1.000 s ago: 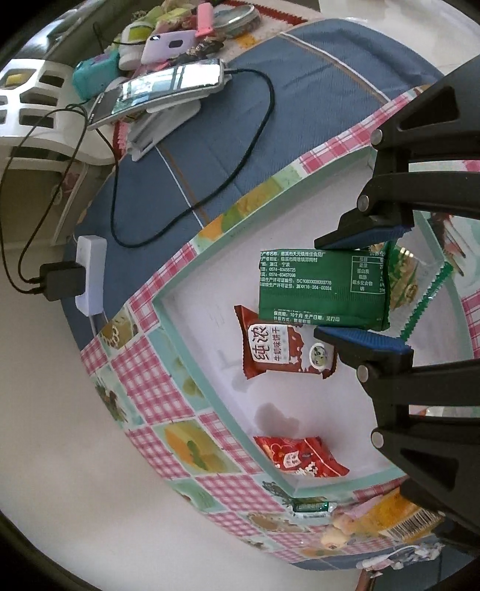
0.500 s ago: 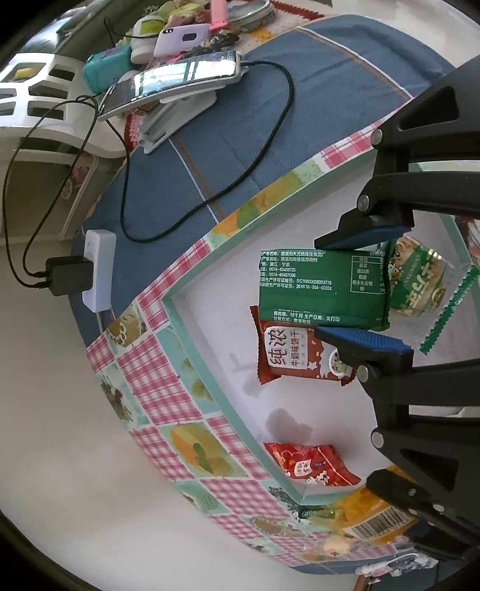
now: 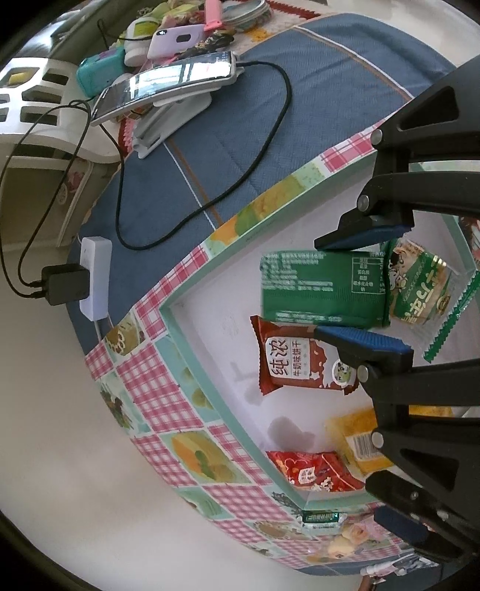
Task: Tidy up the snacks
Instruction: 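Carry both snacks over the white tray and open both tools to drop them, then move both open tools back over the snack pile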
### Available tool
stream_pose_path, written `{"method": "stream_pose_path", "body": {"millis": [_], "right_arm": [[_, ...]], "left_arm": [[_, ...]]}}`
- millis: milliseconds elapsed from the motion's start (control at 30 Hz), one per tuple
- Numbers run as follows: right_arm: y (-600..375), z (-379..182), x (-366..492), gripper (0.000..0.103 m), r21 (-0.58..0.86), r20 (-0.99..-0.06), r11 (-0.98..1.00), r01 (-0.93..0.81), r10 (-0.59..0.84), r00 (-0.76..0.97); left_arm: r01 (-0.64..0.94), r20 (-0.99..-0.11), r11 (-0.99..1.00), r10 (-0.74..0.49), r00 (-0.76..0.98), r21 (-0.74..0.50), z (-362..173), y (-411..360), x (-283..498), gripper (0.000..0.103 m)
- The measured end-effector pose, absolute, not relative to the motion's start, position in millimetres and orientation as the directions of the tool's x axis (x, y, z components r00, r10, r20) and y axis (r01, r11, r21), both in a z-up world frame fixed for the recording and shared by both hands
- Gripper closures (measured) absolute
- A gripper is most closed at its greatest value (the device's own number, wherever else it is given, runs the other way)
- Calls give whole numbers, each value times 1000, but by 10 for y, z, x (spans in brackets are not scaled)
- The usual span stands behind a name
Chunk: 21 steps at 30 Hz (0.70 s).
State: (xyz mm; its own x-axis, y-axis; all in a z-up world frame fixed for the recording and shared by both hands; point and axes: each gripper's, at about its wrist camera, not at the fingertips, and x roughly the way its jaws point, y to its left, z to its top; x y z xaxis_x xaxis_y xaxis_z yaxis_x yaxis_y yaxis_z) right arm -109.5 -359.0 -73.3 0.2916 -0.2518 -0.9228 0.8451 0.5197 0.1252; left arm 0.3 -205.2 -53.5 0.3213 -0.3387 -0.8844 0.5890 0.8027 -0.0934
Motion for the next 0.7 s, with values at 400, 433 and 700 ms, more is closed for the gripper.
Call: {"method": "stream_pose_path", "body": {"millis": [400,433,700], "right_arm": [[-3553,-750,-1061,40,106,-925,536,837,-257,281],[-3533,-741,-1055,27,106,-922,541,834,-260,286],[-3354,-703,-899,22,111,-915,611,784,-245,321]], "left_arm": [[451,-921,887,-254,296,-100,-638,-1764,294,8],[439,-922,893,-250,295,-101,-643,-1731,315,8],[351,-942,937,-120,315,-2,-638,-1363,556,8]]}}
